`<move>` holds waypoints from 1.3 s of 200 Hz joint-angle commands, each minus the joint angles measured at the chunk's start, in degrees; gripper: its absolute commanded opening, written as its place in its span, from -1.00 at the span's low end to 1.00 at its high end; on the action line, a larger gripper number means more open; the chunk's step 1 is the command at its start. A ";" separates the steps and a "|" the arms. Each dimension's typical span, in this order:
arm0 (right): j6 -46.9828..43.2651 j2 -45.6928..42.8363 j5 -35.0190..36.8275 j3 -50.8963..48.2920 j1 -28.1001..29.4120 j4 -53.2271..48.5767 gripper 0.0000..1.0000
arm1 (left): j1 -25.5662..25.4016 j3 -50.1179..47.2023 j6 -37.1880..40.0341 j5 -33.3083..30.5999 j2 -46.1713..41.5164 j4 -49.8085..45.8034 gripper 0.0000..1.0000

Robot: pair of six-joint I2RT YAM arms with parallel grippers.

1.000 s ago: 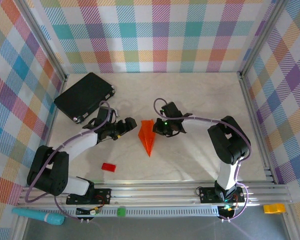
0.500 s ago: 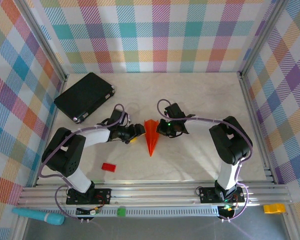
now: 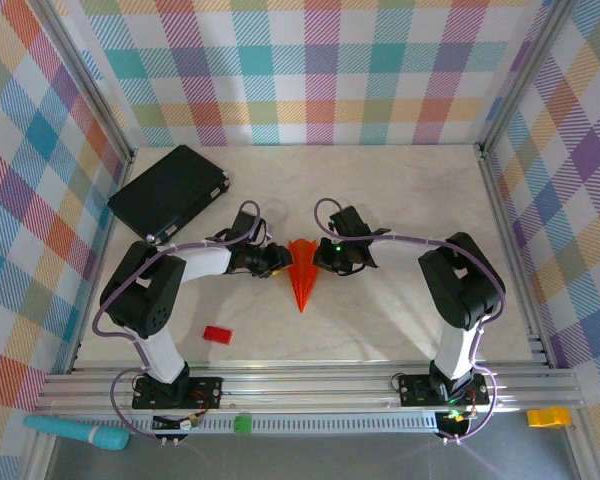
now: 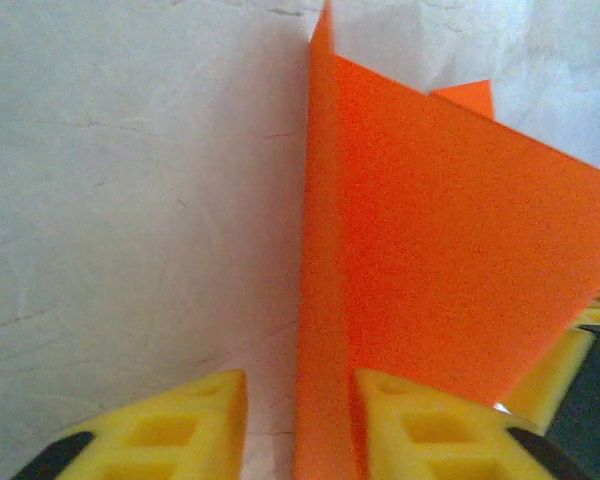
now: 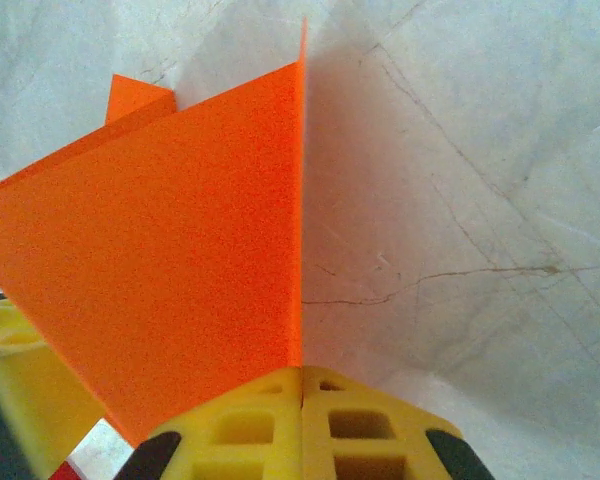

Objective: Fold a paper plane with a square sheet of paper (pick it up from the middle)

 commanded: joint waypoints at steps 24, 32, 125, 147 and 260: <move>-0.30 -1.86 0.56 -0.79 -0.29 0.20 -0.95 | -0.41 1.95 0.91 -4.34 0.15 -2.08 -0.72; -0.26 -2.23 0.89 -1.00 -0.31 0.28 -0.96 | -0.36 1.91 0.96 -5.25 -0.41 -2.12 -0.77; 1.69 -5.36 3.63 -4.27 -1.52 2.40 -0.97 | 0.07 -2.53 -1.30 -9.28 -6.71 2.22 -0.93; 2.05 -4.25 3.35 -4.08 -1.60 2.43 -0.96 | 0.07 -2.55 -1.99 -8.80 -5.62 2.77 -0.93; 3.04 -0.59 2.41 -0.25 -1.87 -2.97 -0.85 | 0.11 -4.37 -6.38 -8.52 -2.64 5.21 -0.97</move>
